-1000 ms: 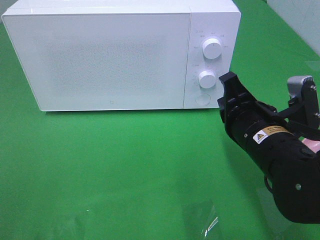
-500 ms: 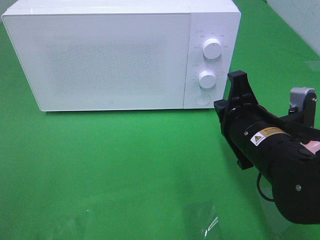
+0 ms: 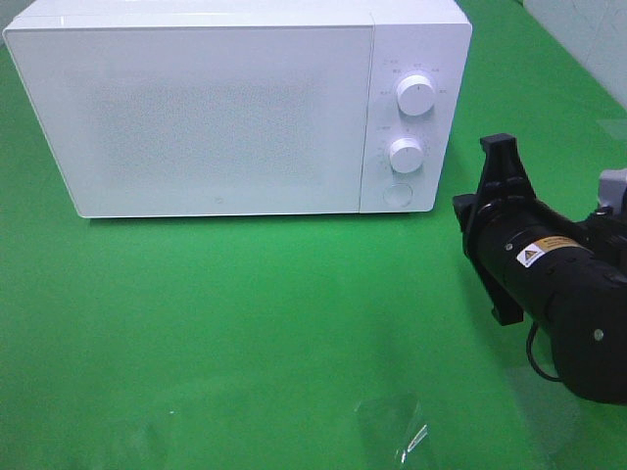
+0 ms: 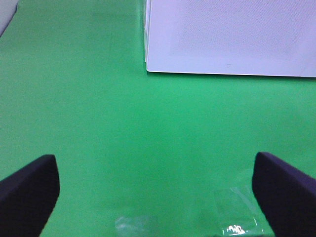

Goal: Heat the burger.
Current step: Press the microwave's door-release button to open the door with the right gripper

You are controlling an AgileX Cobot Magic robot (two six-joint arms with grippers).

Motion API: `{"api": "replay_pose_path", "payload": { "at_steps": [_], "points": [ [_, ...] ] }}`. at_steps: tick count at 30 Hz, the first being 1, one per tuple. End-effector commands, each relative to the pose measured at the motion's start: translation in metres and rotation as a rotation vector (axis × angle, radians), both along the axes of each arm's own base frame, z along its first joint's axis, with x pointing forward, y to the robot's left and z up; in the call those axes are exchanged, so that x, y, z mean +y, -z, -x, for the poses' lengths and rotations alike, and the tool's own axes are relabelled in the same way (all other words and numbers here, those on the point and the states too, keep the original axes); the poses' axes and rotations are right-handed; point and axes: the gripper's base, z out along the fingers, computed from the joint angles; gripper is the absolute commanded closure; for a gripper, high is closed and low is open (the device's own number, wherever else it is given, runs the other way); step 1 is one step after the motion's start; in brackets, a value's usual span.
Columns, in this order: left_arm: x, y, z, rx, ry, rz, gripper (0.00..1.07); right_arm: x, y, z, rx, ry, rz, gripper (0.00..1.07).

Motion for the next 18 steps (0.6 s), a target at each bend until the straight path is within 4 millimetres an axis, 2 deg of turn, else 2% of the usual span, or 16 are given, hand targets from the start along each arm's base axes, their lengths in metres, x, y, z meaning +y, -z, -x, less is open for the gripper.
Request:
{"api": "replay_pose_path", "payload": {
  "at_steps": [1,10,18],
  "points": [
    [-0.001,0.0,0.0,-0.004,0.007,0.007,0.09,0.002,0.004,-0.005,0.009,-0.007,-0.01,1.07],
    [-0.001,0.0,0.0,-0.004,0.007,0.007,0.09,0.017,0.025,-0.02,0.047,-0.019,-0.086,1.07],
    [-0.001,0.0,0.0,-0.004,0.007,0.007,0.09,0.026,0.035,-0.059,0.054,-0.026,-0.119,1.07]
  ]
}}
